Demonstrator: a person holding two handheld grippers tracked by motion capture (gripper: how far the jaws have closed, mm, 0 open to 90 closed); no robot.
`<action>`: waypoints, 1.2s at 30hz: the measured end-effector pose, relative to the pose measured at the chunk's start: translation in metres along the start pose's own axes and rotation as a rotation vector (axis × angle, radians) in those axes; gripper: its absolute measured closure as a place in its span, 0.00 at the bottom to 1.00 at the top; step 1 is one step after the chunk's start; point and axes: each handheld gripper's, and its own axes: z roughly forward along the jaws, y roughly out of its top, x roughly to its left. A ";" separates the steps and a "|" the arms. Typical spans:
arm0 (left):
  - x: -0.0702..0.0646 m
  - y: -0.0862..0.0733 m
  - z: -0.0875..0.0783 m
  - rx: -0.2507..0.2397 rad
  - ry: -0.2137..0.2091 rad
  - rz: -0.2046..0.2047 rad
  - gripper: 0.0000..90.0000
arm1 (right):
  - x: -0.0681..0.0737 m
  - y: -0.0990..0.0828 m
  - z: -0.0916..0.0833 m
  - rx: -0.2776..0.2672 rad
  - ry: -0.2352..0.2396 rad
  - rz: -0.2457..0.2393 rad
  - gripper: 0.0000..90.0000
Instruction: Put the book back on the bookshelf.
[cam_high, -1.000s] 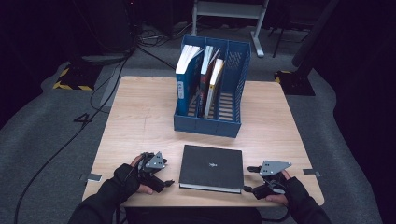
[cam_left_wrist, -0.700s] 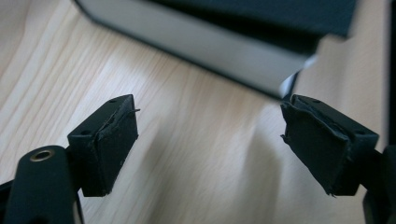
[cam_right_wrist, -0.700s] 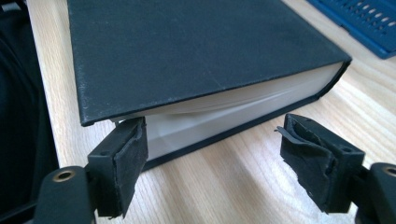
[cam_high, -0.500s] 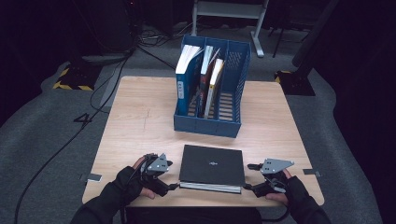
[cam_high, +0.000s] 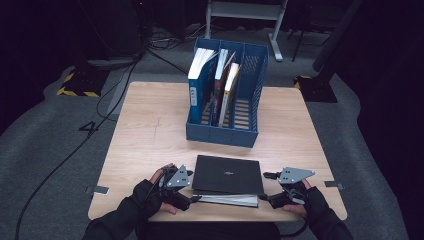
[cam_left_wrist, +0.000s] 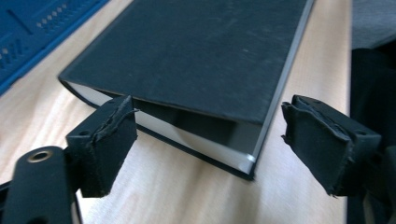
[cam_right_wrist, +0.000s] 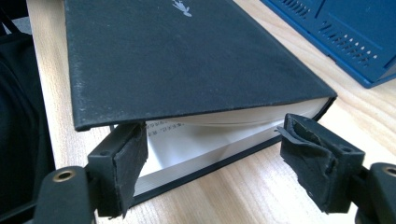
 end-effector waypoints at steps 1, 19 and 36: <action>0.000 0.001 0.001 0.002 0.013 0.002 0.21 | 0.000 0.001 0.000 -0.001 -0.001 -0.001 0.26; 0.023 0.007 -0.002 -0.061 0.050 -0.070 0.26 | 0.006 0.012 -0.005 -0.031 -0.047 -0.107 0.37; -0.011 0.032 0.003 -0.048 -0.019 0.092 0.18 | 0.017 0.020 -0.004 -0.027 -0.064 -0.177 0.40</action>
